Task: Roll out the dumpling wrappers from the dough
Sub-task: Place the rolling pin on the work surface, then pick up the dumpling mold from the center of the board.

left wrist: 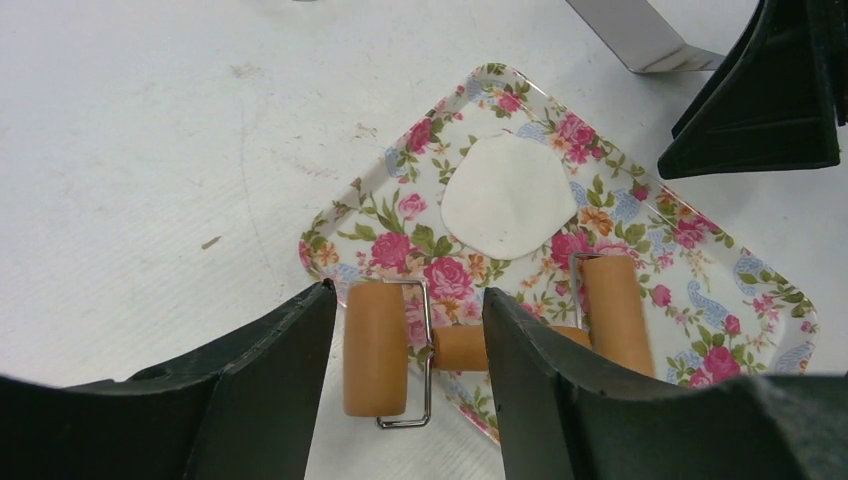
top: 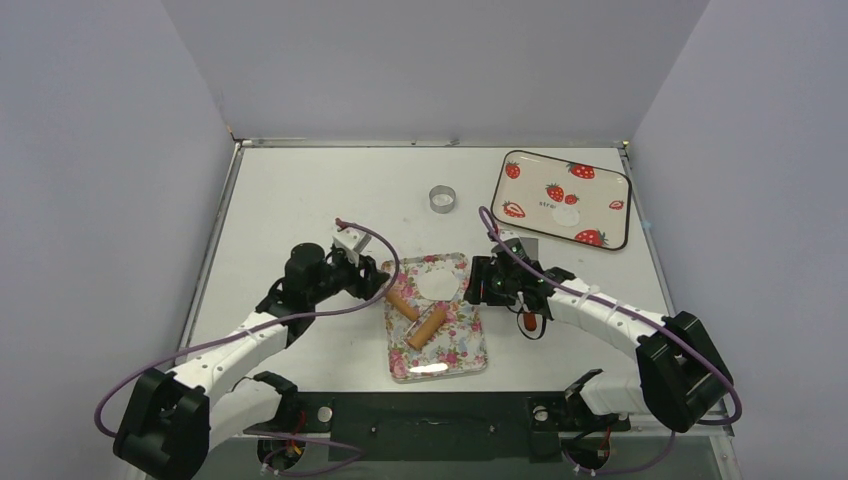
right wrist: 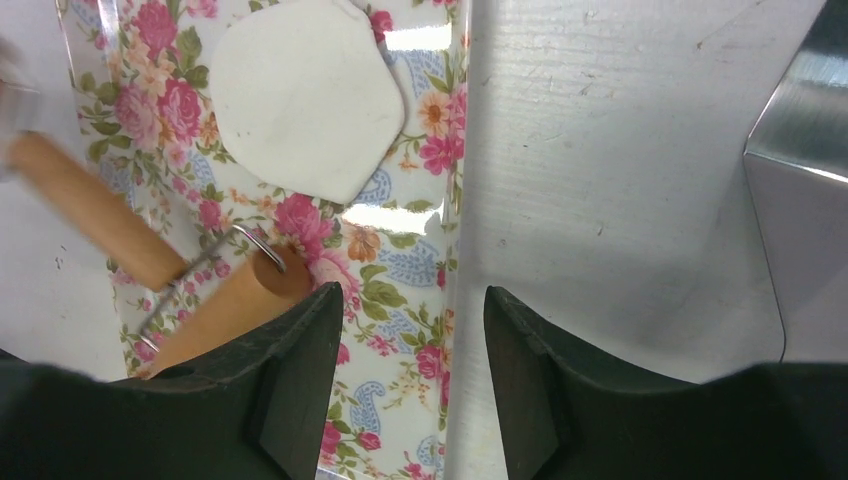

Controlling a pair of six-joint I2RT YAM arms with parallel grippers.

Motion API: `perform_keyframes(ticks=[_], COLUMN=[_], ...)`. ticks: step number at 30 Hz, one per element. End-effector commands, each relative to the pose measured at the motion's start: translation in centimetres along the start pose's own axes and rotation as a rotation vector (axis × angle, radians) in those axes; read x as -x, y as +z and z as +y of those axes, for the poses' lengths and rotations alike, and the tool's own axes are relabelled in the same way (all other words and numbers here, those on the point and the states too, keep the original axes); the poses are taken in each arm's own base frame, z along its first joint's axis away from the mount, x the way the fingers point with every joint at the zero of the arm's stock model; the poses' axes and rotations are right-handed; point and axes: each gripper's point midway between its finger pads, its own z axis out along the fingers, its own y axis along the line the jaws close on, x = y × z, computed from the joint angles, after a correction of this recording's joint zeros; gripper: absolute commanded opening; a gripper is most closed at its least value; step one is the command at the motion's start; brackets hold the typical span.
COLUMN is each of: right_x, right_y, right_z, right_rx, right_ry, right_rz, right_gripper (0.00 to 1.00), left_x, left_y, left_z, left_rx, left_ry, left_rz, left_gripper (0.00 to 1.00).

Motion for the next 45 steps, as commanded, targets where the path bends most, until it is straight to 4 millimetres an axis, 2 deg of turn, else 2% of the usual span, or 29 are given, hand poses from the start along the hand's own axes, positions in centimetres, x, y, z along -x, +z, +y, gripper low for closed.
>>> perform_keyframes(ticks=[1,4,8,9,10,11,12,15,16,17,18,19,20,21,22,23,24,28,31,33,37,38,40,41,43,45], right_x=[2.5,3.2,5.8,7.2,8.1,10.0,11.2,16.7,18.9,19.3,21.4,21.4,23.1,23.1,24.9,24.7,25.8,28.5,29.6,30.0,27.6,27.4,26.6,26.3,26.3,26.7], right_y=[-0.5,-0.7,-1.7,-2.3,-2.6,-3.3,-3.5,-3.6,-4.2,-2.7,-3.2,-1.5,-1.6,0.3,0.1,2.1,3.4,7.0,9.4,10.7,14.7,15.5,17.3,17.8,17.9,16.8], right_z=[1.6,2.2,3.5,4.2,4.1,4.8,4.5,4.8,5.5,4.2,4.7,3.3,3.7,2.6,3.1,2.2,2.3,3.0,2.8,1.8,-0.5,0.0,0.5,0.6,0.3,0.0], right_rx=[0.031,0.043,0.042,0.038,0.011,0.004,-0.033,-0.096,-0.09,-0.144,-0.143,-0.199,-0.197,-0.233,-0.221,-0.249,-0.252,-0.244,-0.253,-0.289,-0.326,-0.285,-0.232,-0.227,-0.243,-0.272], right_ry=[-0.031,-0.04,-0.035,-0.031,-0.025,-0.022,-0.011,0.034,0.051,0.07,0.082,0.102,0.114,0.128,0.137,0.147,0.151,0.155,0.155,0.169,0.195,0.193,0.185,0.184,0.181,0.171], right_rz=[-0.059,-0.069,-0.109,-0.128,-0.15,-0.176,-0.207,-0.274,-0.312,-0.283,-0.32,-0.288,-0.313,-0.282,-0.312,-0.279,-0.281,-0.288,-0.295,-0.302,-0.229,-0.216,-0.184,-0.179,-0.187,-0.211], right_gripper=[0.5,0.5,0.51,0.51,0.5,0.51,0.52,0.53,0.53,0.53,0.53,0.53,0.53,0.53,0.52,0.5,0.49,0.47,0.46,0.43,0.38,0.36,0.25,0.14,0.0,0.0], left_x=[1.6,1.6,2.9,3.5,3.8,4.5,4.8,5.7,5.8,6.0,6.1,6.1,6.0,6.0,5.9,5.8,5.6,5.6,5.8,5.9,5.7,5.7,5.6,5.6,5.7,5.9], left_y=[-1.0,-0.9,-0.9,-0.9,-1.0,-1.0,-1.0,-0.8,-0.8,-0.8,-0.8,-0.9,-1.0,-1.1,-1.2,-1.2,-1.3,-1.1,-1.0,-0.9,-1.0,-1.0,-1.1,-1.1,-1.1,-1.2], left_z=[1.3,1.5,1.9,2.1,2.3,2.5,2.6,2.8,2.7,2.7,2.7,2.9,2.9,3.1,3.3,3.4,3.6,3.9,3.9,3.9,4.3,4.3,4.4,4.4,4.4,4.5], left_rx=[0.079,0.094,0.122,0.135,0.145,0.162,0.169,0.186,0.186,0.187,0.19,0.199,0.206,0.217,0.228,0.234,0.245,0.258,0.252,0.25,0.27,0.273,0.28,0.28,0.28,0.288], left_ry=[0.035,-0.002,-0.006,-0.004,-0.01,-0.013,-0.025,-0.07,-0.077,-0.091,-0.097,-0.106,-0.109,-0.112,-0.111,-0.111,-0.111,-0.11,-0.108,-0.106,-0.115,-0.118,-0.119,-0.119,-0.115,-0.108], left_rz=[-0.012,-0.009,-0.034,-0.046,-0.053,-0.067,-0.074,-0.095,-0.097,-0.101,-0.104,-0.108,-0.11,-0.113,-0.113,-0.112,-0.11,-0.116,-0.126,-0.131,-0.143,-0.144,-0.145,-0.144,-0.144,-0.149], left_gripper=[0.54,0.54,0.55,0.55,0.55,0.55,0.55,0.55,0.55,0.56,0.56,0.56,0.56,0.56,0.56,0.56,0.56,0.56,0.56,0.56,0.56,0.56,0.56,0.56,0.56,0.56])
